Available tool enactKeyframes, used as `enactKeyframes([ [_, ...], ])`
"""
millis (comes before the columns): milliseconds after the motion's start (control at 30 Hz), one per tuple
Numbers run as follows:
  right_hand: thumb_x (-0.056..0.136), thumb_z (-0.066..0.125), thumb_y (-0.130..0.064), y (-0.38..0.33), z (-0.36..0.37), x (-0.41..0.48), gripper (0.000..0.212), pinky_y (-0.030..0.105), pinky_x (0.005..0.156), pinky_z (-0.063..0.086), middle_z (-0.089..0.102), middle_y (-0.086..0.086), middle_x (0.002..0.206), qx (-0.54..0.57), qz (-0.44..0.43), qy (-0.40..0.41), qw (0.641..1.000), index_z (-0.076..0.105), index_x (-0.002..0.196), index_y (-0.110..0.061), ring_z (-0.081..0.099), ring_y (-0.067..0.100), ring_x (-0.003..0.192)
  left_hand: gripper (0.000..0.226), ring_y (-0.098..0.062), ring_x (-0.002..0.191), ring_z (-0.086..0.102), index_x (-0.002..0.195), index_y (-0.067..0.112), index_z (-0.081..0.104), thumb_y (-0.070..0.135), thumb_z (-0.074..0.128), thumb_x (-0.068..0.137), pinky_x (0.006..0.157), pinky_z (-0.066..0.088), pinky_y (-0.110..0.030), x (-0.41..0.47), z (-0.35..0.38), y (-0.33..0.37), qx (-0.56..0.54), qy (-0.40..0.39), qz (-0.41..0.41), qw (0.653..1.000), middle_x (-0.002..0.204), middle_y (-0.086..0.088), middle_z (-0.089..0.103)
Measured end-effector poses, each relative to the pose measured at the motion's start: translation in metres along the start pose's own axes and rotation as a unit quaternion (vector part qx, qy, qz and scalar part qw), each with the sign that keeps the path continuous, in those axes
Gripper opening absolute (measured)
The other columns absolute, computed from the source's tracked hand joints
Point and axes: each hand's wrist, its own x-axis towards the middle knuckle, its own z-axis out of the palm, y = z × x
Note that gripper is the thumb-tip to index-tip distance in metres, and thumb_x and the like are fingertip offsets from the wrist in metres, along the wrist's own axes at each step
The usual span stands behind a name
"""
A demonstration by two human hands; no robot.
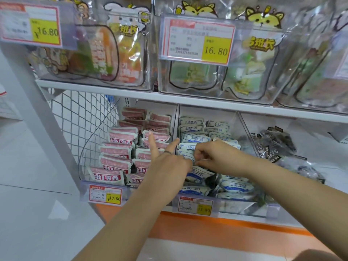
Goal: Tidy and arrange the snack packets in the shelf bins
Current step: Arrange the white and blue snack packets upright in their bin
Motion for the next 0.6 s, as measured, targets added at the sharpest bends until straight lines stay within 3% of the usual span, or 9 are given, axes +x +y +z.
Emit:
enactKeyframes([
  [33, 0.088, 0.063, -0.033, 0.0, -0.002, -0.004, 0.009, 0.014, 0.065, 0.037, 0.054, -0.023, 0.086, 0.041, 0.001, -0.007, 0.999, 0.055, 0.091, -0.033, 0.049, -0.01, 0.074, 0.012, -0.016, 0.145, 0.016, 0.088, 0.03, 0.064, 0.032, 0.053, 0.093, 0.08, -0.046, -0.053, -0.003, -0.004, -0.004, -0.007, 0.023, 0.002, 1.0, 0.105, 0.012, 0.067],
  [100, 0.085, 0.064, -0.044, -0.003, -0.006, -0.014, 0.038, 0.004, 0.07, 0.035, 0.049, -0.028, 0.104, 0.085, 0.013, -0.038, 0.996, 0.054, 0.119, -0.03, 0.045, -0.018, 0.085, 0.008, -0.018, 0.139, 0.033, 0.092, 0.033, 0.068, 0.035, 0.064, 0.086, 0.095, -0.033, -0.058, -0.01, -0.011, -0.012, -0.048, 0.103, 0.017, 0.993, 0.099, 0.016, 0.068],
  [167, 0.082, 0.066, -0.048, -0.004, -0.005, -0.02, 0.046, 0.004, 0.075, 0.036, 0.05, -0.03, 0.105, 0.054, 0.006, -0.048, 0.997, 0.053, 0.123, -0.033, 0.045, -0.017, 0.09, 0.018, -0.023, 0.122, 0.054, 0.074, 0.033, 0.068, 0.027, 0.083, 0.066, 0.103, -0.009, -0.067, -0.016, -0.017, -0.018, -0.106, 0.151, 0.035, 0.982, 0.084, 0.015, 0.068],
  [233, 0.083, 0.065, -0.045, -0.005, 0.002, -0.019, 0.033, 0.021, 0.083, 0.046, 0.06, -0.02, 0.107, 0.009, -0.002, -0.018, 1.0, 0.056, 0.113, -0.037, 0.054, -0.001, 0.097, 0.026, -0.025, 0.114, 0.059, 0.065, 0.033, 0.066, 0.024, 0.088, 0.056, 0.1, 0.003, -0.072, -0.017, -0.013, -0.023, -0.122, 0.152, 0.057, 0.979, 0.079, 0.015, 0.065],
  [300, 0.085, 0.063, -0.038, -0.006, 0.006, -0.014, 0.013, 0.037, 0.081, 0.049, 0.065, -0.009, 0.098, -0.01, 0.003, 0.005, 1.0, 0.057, 0.095, -0.036, 0.058, 0.015, 0.091, 0.019, -0.029, 0.124, 0.051, 0.067, 0.036, 0.07, 0.03, 0.086, 0.06, 0.099, -0.003, -0.073, -0.021, -0.016, -0.023, -0.091, 0.098, 0.059, 0.989, 0.091, 0.014, 0.063],
  [333, 0.085, 0.063, -0.035, -0.007, 0.008, -0.011, 0.008, 0.038, 0.081, 0.049, 0.065, -0.008, 0.096, -0.021, 0.003, 0.005, 1.0, 0.057, 0.091, -0.036, 0.058, 0.016, 0.09, 0.013, -0.031, 0.135, 0.038, 0.078, 0.038, 0.072, 0.036, 0.081, 0.068, 0.098, -0.013, -0.071, -0.023, -0.019, -0.021, -0.063, 0.065, 0.046, 0.995, 0.107, 0.014, 0.059],
  [433, 0.085, 0.066, -0.03, -0.006, 0.008, -0.006, 0.003, 0.038, 0.085, 0.049, 0.065, -0.009, 0.095, -0.015, 0.005, 0.003, 1.0, 0.063, 0.085, -0.03, 0.058, 0.011, 0.092, 0.025, -0.024, 0.145, -0.012, 0.114, 0.043, 0.063, 0.041, 0.056, 0.09, 0.083, -0.039, -0.058, -0.019, -0.006, -0.018, 0.006, 0.006, 0.038, 0.999, 0.151, 0.016, 0.02],
  [500, 0.084, 0.068, -0.029, -0.004, 0.007, -0.003, 0.009, 0.039, 0.082, 0.05, 0.064, -0.009, 0.089, -0.008, 0.005, 0.011, 1.0, 0.06, 0.079, -0.031, 0.058, 0.012, 0.086, 0.025, -0.023, 0.144, -0.017, 0.115, 0.042, 0.063, 0.037, 0.056, 0.092, 0.079, -0.042, -0.056, -0.015, -0.002, -0.015, 0.008, -0.017, 0.035, 0.999, 0.155, 0.014, 0.011],
  [600, 0.084, 0.068, -0.028, -0.005, 0.009, -0.002, 0.009, 0.037, 0.079, 0.05, 0.059, -0.013, 0.082, -0.012, -0.006, 0.014, 1.0, 0.061, 0.079, -0.029, 0.057, 0.012, 0.081, 0.017, -0.022, 0.143, -0.006, 0.102, 0.035, 0.07, 0.035, 0.059, 0.09, 0.087, -0.039, -0.058, -0.013, 0.001, -0.012, -0.008, -0.008, 0.031, 0.999, 0.149, 0.011, 0.02],
])
